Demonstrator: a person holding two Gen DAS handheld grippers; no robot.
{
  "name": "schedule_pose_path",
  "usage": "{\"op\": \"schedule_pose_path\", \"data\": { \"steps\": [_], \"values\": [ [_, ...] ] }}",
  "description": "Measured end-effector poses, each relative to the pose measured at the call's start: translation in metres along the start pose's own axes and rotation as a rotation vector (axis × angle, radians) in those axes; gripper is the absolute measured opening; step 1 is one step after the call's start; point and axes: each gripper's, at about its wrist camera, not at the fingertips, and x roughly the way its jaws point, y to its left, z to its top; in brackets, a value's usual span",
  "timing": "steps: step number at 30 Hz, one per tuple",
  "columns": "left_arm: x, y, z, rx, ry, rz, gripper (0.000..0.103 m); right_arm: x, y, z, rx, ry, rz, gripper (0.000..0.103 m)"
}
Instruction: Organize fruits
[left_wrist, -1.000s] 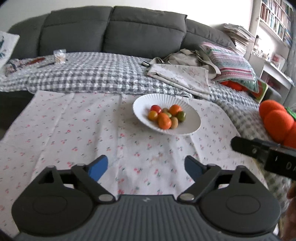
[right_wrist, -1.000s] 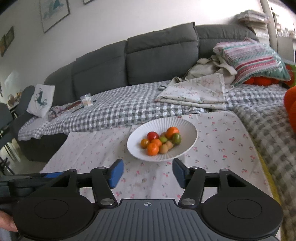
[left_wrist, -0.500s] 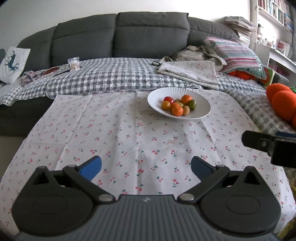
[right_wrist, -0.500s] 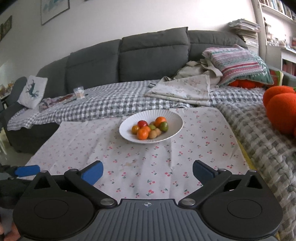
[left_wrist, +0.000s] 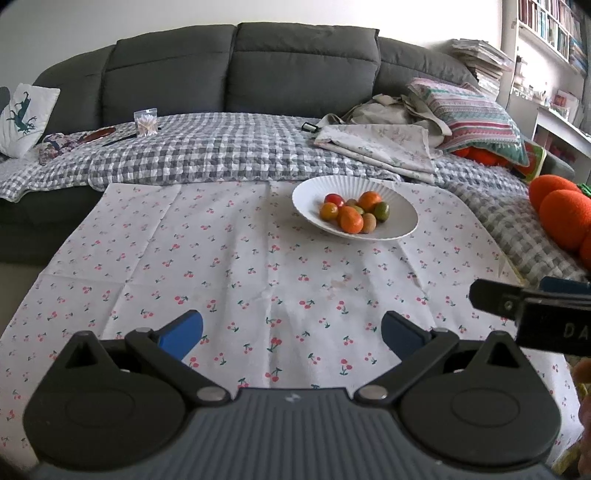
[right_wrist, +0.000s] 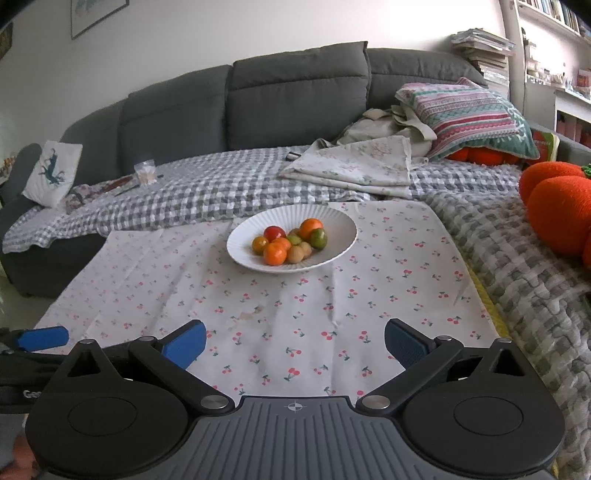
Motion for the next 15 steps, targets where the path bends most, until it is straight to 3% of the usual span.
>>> {"op": "schedule_pose_path", "data": {
  "steps": [15],
  "values": [
    [0.0073, 0.0018, -0.0014, 0.005, 0.019, 0.003, 0.102, 0.0061, 0.0051, -0.0002, 0.0, 0.016, 0.018, 0.103]
  ]
}}
